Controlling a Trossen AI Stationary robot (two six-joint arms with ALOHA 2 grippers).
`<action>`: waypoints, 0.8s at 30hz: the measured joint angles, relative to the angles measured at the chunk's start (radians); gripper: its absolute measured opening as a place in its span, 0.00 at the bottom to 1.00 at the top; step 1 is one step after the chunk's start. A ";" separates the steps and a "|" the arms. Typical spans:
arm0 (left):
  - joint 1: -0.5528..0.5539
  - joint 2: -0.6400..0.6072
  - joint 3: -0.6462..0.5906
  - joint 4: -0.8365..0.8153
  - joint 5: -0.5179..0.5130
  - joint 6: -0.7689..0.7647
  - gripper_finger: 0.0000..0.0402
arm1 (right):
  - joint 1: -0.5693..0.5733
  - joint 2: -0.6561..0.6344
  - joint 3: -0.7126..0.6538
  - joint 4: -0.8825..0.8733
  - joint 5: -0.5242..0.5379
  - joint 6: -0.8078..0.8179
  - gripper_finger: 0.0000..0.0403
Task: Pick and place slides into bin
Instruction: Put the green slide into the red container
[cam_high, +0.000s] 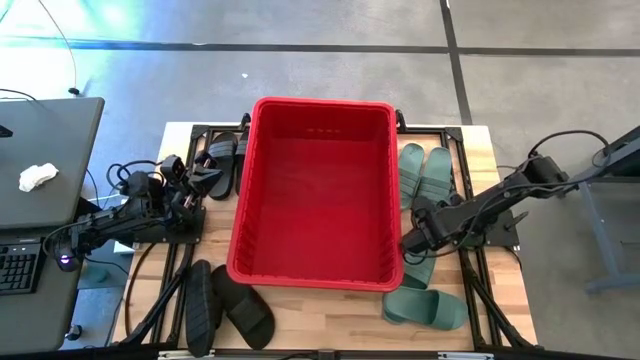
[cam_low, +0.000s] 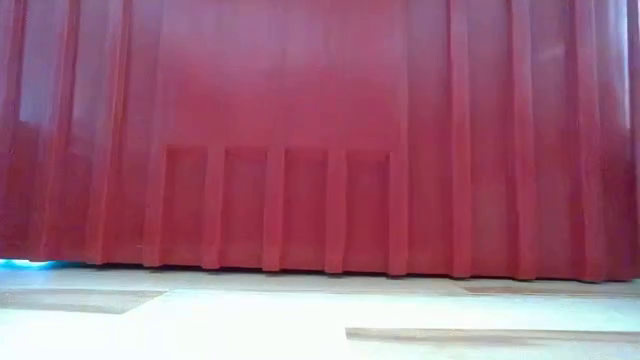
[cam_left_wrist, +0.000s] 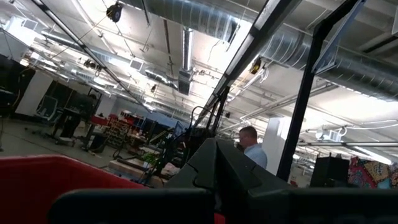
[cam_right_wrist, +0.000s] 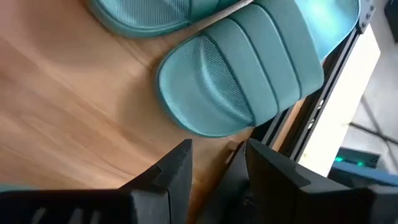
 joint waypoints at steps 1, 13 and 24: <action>0.000 0.000 0.000 -0.004 0.001 0.000 0.00 | 0.000 0.004 0.000 0.004 0.001 0.005 0.35; 0.000 0.000 0.000 -0.025 -0.006 0.000 0.00 | -0.093 0.011 -0.002 0.030 0.040 0.002 0.35; 0.000 0.000 0.000 -0.025 0.001 -0.001 0.00 | -0.204 0.009 -0.003 0.032 0.006 -0.162 0.35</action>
